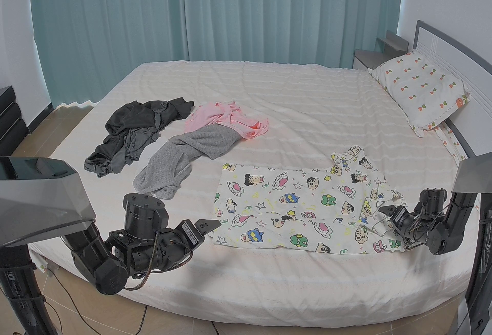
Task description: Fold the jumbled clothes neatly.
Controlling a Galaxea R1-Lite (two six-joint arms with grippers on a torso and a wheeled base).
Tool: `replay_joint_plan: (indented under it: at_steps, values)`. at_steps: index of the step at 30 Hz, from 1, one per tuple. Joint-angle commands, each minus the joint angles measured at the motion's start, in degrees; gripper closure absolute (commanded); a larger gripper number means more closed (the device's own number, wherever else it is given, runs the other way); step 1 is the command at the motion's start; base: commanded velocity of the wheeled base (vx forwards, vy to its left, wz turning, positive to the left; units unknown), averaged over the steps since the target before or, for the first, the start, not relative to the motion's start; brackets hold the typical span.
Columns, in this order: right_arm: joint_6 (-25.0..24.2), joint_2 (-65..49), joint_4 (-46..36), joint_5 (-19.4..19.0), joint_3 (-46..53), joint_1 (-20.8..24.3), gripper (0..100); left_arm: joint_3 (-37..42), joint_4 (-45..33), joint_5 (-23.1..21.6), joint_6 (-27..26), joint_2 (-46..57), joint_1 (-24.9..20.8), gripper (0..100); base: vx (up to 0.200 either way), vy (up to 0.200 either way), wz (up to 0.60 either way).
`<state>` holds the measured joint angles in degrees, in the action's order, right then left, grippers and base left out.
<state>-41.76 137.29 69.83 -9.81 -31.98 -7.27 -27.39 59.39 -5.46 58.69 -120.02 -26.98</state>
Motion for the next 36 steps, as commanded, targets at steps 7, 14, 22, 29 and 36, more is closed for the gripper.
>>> replay_joint_plan:
  at_steps: [7,14,22,29,36]
  values:
    - [-0.07,0.87,-0.04,-0.03,-2.13,-1.96,0,-0.03,0.02,0.01,0.03,-0.22,0.0,0,0.0,0.0,0.0]
    - [0.02,1.66,-0.04,0.06,-3.0,-2.05,0,-0.03,0.02,0.01,0.03,-0.22,0.0,0,0.0,0.0,0.0]
    - [0.37,1.75,0.31,0.06,-3.44,-1.96,100,0.06,0.02,0.01,0.03,-0.22,0.0,0,0.0,0.0,0.0]
    - [2.48,2.98,0.57,0.5,-3.18,-2.14,100,-0.03,0.02,0.01,0.11,-0.04,0.0,0,0.0,0.0,0.0]
    - [2.57,-0.09,5.76,0.85,1.48,-1.79,100,-0.03,0.02,0.01,0.11,-0.04,0.0,0,0.0,0.0,0.0]
